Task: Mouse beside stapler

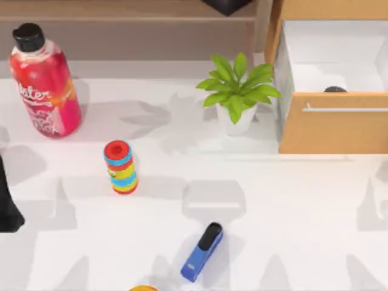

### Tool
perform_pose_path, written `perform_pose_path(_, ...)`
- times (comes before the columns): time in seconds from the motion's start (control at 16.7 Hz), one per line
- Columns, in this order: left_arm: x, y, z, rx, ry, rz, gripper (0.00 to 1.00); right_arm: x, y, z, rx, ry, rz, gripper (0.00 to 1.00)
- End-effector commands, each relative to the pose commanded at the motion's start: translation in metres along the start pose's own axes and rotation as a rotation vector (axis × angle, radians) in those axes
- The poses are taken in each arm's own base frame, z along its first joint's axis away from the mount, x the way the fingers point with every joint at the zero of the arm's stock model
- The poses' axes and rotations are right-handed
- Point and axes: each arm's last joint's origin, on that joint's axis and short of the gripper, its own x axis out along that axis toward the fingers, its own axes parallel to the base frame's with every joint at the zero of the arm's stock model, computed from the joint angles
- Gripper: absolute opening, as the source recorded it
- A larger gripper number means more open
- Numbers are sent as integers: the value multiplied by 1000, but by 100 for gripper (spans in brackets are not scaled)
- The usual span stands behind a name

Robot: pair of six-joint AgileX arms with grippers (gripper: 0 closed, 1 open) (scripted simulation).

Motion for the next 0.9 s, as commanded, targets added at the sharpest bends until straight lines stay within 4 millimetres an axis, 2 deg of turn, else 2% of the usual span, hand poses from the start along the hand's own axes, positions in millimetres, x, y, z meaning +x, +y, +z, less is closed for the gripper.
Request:
perform_pose_path(0.18,0,0,0,0,0,0,100,0,0,1,1,5,1,100)
perform_pose_path(0.36,0,0,0,0,0,0,100,2,1,15,8,57,9,100)
perform_pose_path(0.66,0,0,0,0,0,0,100,19,5,63,25,249,32,100)
perform_pose_path(0.9,0,0,0,0,0,0,100,61,10,110,31,463,46,100)
